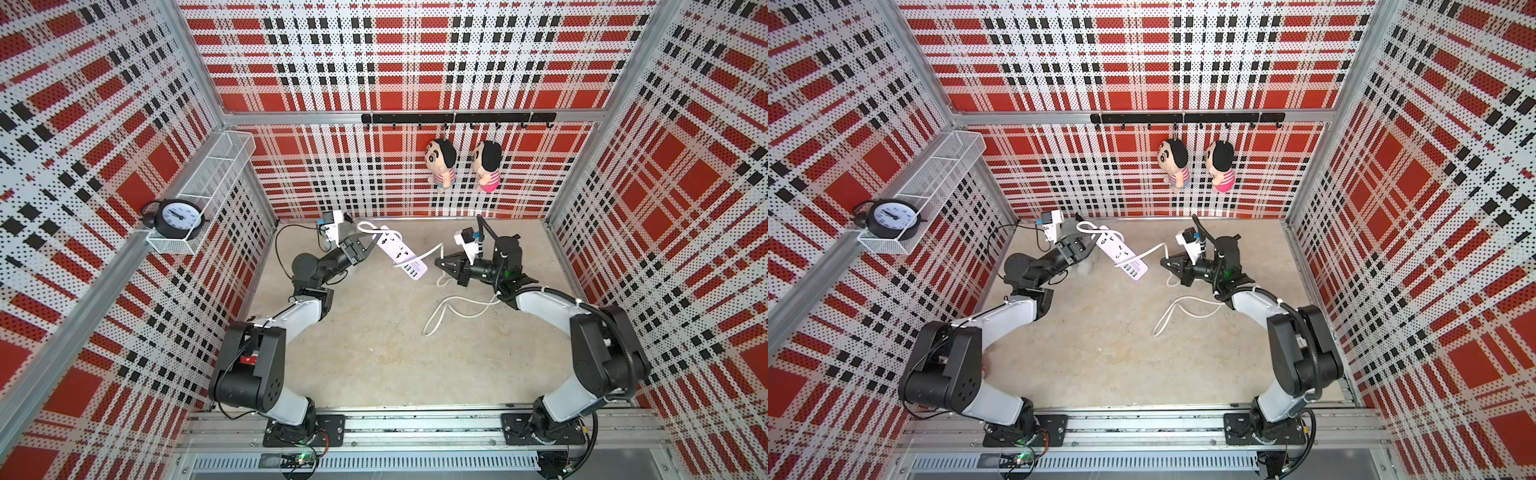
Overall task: Unwrap the cord wrapped around the power strip
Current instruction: Unwrap the power cord from the power strip.
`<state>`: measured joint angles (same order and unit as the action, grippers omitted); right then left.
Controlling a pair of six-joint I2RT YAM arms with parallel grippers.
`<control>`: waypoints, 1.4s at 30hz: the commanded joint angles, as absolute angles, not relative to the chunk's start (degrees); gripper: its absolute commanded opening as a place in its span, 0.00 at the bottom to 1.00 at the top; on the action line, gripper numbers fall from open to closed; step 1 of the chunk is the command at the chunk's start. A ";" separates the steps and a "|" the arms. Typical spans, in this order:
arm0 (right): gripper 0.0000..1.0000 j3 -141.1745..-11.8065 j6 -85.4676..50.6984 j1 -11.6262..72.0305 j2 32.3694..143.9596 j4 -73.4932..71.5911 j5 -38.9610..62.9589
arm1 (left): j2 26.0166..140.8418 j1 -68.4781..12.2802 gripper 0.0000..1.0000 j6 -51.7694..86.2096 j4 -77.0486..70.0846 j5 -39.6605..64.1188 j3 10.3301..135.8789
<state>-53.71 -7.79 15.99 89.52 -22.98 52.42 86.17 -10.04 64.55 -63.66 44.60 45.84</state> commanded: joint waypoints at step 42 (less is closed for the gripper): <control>0.00 -59.84 -2.81 0.60 81.12 6.20 18.37 | 87.95 -7.71 0.00 31.43 -19.59 39.16 53.30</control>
